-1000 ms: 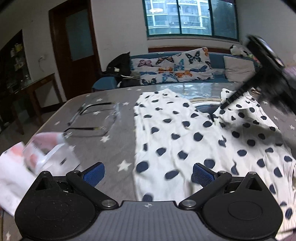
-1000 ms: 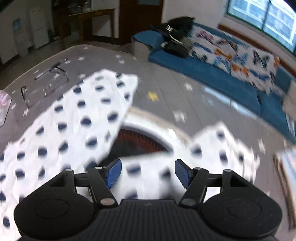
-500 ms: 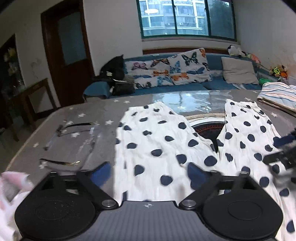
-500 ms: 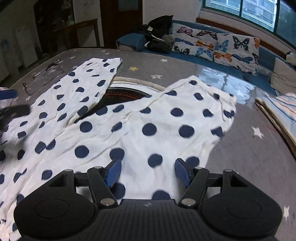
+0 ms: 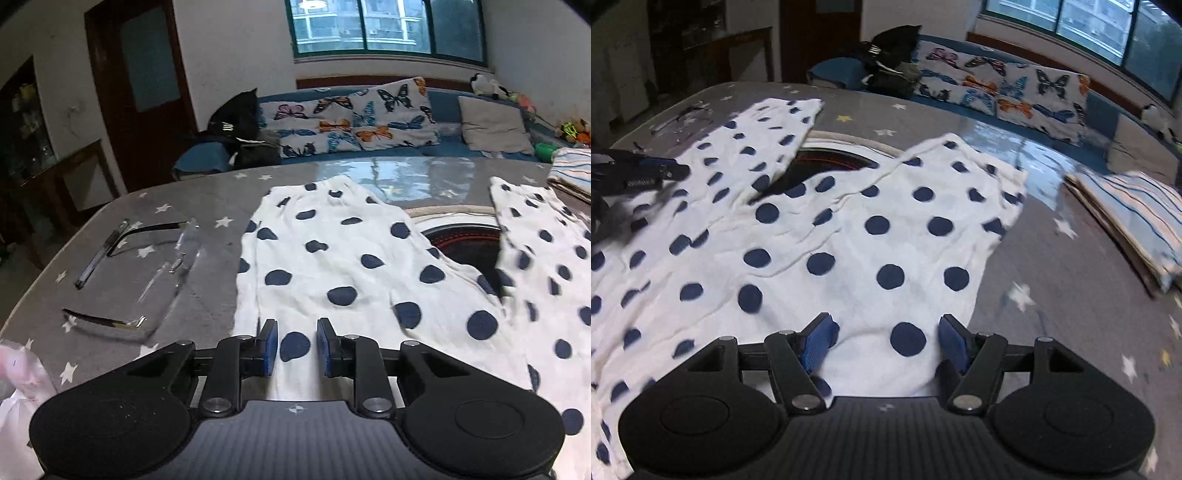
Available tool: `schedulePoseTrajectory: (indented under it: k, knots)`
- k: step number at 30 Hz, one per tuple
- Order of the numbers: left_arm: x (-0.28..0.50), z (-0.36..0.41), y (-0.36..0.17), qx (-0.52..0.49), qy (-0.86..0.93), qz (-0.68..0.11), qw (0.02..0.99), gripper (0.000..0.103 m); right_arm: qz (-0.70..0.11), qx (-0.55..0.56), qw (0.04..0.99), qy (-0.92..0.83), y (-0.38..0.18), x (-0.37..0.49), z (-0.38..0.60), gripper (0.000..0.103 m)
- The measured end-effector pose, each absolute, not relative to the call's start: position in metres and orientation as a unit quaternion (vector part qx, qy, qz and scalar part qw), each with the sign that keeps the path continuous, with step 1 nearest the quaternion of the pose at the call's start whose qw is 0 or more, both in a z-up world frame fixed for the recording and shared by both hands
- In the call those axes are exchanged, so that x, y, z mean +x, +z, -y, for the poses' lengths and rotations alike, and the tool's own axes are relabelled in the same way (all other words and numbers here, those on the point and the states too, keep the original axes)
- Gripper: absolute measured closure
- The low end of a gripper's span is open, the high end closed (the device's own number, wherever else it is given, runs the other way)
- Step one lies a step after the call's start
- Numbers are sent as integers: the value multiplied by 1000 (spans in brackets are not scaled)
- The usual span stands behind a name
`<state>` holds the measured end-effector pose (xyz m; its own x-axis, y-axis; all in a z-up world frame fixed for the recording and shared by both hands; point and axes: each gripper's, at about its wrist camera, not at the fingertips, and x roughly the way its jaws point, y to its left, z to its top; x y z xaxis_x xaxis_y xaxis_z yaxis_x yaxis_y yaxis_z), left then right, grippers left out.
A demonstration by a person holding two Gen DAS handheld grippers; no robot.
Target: Fold clothes
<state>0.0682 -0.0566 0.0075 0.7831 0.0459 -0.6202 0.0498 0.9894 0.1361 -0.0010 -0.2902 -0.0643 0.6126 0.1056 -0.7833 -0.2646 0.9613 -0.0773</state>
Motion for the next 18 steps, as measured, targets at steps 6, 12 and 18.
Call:
schedulePoseTrajectory:
  k: [6,12,18]
  knots:
    - [68,50,10,76,51,-335,938,75,-433,-97,891,96,-61,-6,291,37]
    - [68,51,17,77,55,-338,937,75,-401,-88,906,102,-42,7,300,37]
    - [80,70,24,72,22,-334,940,75,-377,-55,919,104,-39,58,310,38]
